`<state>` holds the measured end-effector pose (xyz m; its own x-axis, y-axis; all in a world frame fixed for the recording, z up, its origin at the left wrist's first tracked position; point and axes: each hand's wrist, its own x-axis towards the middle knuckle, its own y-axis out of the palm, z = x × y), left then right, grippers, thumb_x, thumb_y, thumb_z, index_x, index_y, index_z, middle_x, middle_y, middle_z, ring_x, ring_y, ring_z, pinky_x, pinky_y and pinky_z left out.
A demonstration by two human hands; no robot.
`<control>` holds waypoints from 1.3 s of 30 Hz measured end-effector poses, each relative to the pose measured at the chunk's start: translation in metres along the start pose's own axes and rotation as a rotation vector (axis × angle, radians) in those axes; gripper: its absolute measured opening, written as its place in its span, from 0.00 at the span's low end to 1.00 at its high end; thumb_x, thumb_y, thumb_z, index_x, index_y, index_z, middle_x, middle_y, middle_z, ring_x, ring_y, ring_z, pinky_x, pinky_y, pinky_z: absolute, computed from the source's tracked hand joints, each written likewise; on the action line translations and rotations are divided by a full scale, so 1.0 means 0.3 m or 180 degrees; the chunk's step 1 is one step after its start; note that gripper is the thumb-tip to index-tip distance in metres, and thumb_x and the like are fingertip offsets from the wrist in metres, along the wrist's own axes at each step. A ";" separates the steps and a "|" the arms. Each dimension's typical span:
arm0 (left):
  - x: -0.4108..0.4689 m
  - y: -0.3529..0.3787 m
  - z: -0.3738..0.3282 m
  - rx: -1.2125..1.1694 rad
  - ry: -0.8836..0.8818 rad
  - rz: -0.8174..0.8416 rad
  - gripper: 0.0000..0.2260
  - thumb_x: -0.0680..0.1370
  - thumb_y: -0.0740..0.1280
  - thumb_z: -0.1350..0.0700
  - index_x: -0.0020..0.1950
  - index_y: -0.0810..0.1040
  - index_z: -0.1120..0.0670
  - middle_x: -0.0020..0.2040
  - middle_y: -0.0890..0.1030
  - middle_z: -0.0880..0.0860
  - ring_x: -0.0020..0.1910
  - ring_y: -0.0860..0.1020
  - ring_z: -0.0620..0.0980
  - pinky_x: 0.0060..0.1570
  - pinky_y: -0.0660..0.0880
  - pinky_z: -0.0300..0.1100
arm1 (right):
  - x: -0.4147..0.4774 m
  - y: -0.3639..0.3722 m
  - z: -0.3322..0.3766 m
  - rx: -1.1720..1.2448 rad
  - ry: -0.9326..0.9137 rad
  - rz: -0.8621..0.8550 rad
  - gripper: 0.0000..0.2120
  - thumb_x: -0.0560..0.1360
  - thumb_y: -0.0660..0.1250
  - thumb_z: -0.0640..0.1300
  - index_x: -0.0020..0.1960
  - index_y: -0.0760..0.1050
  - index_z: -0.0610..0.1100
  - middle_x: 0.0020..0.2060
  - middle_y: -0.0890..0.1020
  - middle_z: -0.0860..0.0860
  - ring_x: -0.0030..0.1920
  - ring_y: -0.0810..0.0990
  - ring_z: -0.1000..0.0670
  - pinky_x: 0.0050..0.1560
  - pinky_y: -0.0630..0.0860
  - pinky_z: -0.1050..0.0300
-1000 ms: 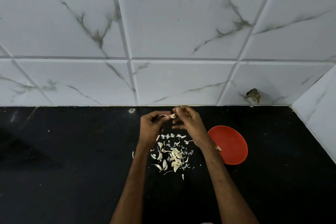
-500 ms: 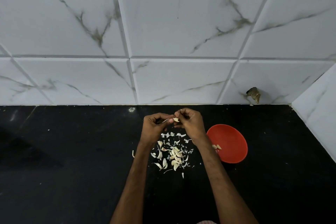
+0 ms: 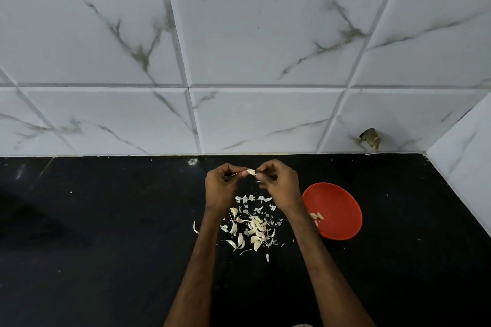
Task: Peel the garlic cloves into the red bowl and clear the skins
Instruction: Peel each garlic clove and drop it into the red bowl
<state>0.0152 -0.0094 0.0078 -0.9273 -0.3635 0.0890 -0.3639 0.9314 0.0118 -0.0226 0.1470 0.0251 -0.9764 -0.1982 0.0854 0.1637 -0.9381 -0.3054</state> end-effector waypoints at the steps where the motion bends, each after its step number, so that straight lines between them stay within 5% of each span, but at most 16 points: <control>1: 0.001 -0.001 -0.001 0.0066 0.0015 -0.0025 0.04 0.74 0.75 0.63 0.45 0.85 0.54 0.44 0.87 0.50 0.41 0.83 0.44 0.39 0.76 0.37 | -0.002 0.004 0.007 0.0250 0.0017 0.0079 0.07 0.76 0.72 0.36 0.49 0.80 0.46 0.44 0.84 0.50 0.43 0.85 0.51 0.40 0.84 0.56; 4: -0.001 0.004 -0.009 0.0257 0.0128 0.0029 0.03 0.75 0.74 0.64 0.46 0.84 0.56 0.43 0.86 0.50 0.45 0.84 0.48 0.47 0.81 0.43 | -0.006 0.022 0.023 0.0347 -0.0095 0.0220 0.05 0.76 0.73 0.40 0.51 0.81 0.47 0.42 0.85 0.51 0.40 0.86 0.51 0.39 0.84 0.55; 10: 0.002 0.020 -0.045 0.0985 0.0177 0.0286 0.04 0.80 0.69 0.62 0.49 0.81 0.53 0.43 0.84 0.46 0.43 0.82 0.41 0.42 0.76 0.33 | -0.010 0.034 0.025 -0.0061 -0.0432 -0.0117 0.03 0.77 0.73 0.40 0.48 0.83 0.40 0.37 0.85 0.54 0.37 0.85 0.53 0.38 0.84 0.53; 14: 0.013 0.022 -0.073 0.1964 0.0149 0.0806 0.10 0.84 0.61 0.55 0.46 0.78 0.52 0.39 0.80 0.46 0.37 0.78 0.44 0.39 0.74 0.43 | -0.006 0.023 0.040 -0.0351 -0.0719 -0.0148 0.04 0.76 0.73 0.40 0.47 0.82 0.39 0.38 0.84 0.52 0.38 0.84 0.53 0.40 0.84 0.50; 22: 0.002 0.039 -0.127 0.1083 0.0075 0.0833 0.19 0.86 0.57 0.52 0.36 0.71 0.53 0.31 0.72 0.47 0.32 0.68 0.45 0.36 0.65 0.44 | 0.010 -0.005 0.069 -0.0249 -0.1177 0.0036 0.03 0.78 0.71 0.37 0.45 0.81 0.40 0.35 0.83 0.55 0.37 0.84 0.54 0.36 0.82 0.59; 26: -0.004 0.035 -0.124 0.1163 0.0101 0.0908 0.17 0.86 0.59 0.53 0.37 0.73 0.54 0.32 0.73 0.48 0.33 0.70 0.46 0.39 0.68 0.45 | 0.001 0.010 0.067 0.0453 -0.0262 -0.0153 0.06 0.78 0.70 0.38 0.43 0.81 0.44 0.32 0.83 0.51 0.33 0.83 0.50 0.34 0.83 0.52; 32: -0.016 0.024 -0.108 0.2813 0.0616 0.0891 0.14 0.85 0.58 0.48 0.42 0.73 0.50 0.37 0.76 0.45 0.39 0.76 0.47 0.38 0.70 0.43 | 0.003 0.031 0.074 0.0943 0.1281 -0.0125 0.12 0.80 0.68 0.40 0.39 0.82 0.38 0.27 0.80 0.50 0.27 0.76 0.54 0.28 0.74 0.62; 39: -0.039 0.055 -0.088 0.3323 0.1221 0.0886 0.10 0.85 0.57 0.50 0.50 0.74 0.52 0.46 0.76 0.46 0.45 0.72 0.44 0.37 0.68 0.43 | 0.019 0.009 0.076 0.0986 0.1858 -0.0131 0.17 0.82 0.64 0.41 0.36 0.78 0.39 0.24 0.77 0.50 0.22 0.72 0.55 0.24 0.69 0.62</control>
<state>0.0225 0.0107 0.0333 -0.9646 0.0498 0.2589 -0.2113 0.4413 -0.8721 -0.0246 0.1367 0.0465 -0.8843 -0.0556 -0.4636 0.0724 -0.9972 -0.0185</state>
